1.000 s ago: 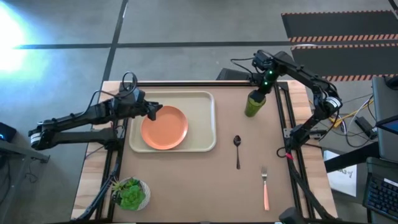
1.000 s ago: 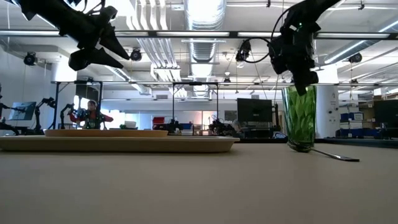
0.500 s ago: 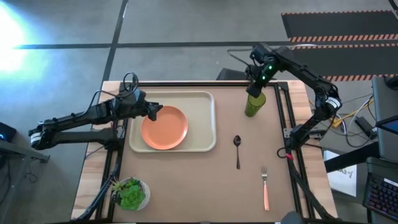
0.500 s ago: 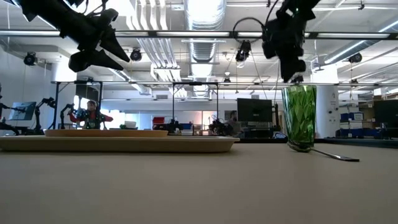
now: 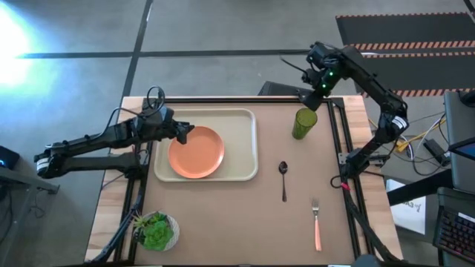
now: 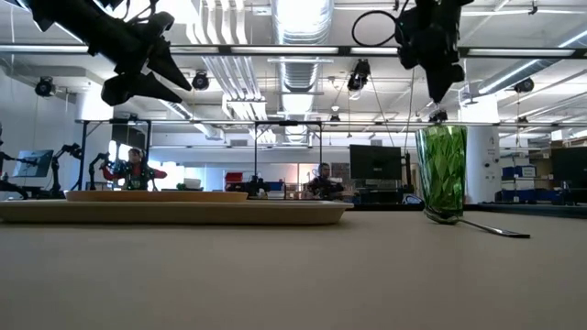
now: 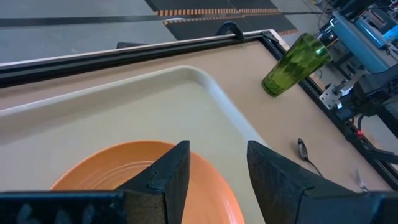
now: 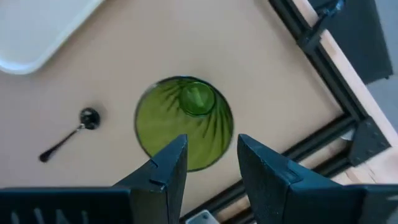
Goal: Pick and place plate/cup/fork/spoon on tray
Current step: Put the green glass on the white serving tray to the right of the orange plate
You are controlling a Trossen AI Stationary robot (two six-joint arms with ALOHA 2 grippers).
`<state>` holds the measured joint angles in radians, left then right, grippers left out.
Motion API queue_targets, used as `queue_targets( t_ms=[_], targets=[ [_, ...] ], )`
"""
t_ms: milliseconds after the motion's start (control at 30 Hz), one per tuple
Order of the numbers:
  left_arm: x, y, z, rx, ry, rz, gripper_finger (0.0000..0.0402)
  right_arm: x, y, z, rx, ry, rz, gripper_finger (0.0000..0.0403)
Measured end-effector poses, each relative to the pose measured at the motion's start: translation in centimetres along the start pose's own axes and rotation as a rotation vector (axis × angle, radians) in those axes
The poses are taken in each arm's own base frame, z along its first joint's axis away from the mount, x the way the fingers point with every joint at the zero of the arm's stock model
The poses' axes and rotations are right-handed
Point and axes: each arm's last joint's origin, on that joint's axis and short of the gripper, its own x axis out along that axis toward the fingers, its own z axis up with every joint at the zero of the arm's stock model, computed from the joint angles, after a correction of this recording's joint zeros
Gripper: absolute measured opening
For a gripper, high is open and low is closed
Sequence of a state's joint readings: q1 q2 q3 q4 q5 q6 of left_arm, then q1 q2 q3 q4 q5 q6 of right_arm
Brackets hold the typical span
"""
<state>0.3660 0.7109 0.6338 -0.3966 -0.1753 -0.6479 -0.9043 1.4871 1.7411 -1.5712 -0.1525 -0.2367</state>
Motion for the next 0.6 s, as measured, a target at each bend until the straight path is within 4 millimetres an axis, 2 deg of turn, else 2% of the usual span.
queue_targets(
  t_ms=[267, 600],
  targets=[
    [-0.1, -0.1, 0.1, -0.003, -0.012, -0.009, 0.0141, 0.8, -0.4, -0.2, 0.001, 0.049, -0.067, 0.0134],
    [-0.2, -0.1, 0.3, -0.005, -0.024, -0.018, 0.0141, 3.9, -1.0, -0.6, -0.014, 0.123, -0.049, 0.0187]
  ],
)
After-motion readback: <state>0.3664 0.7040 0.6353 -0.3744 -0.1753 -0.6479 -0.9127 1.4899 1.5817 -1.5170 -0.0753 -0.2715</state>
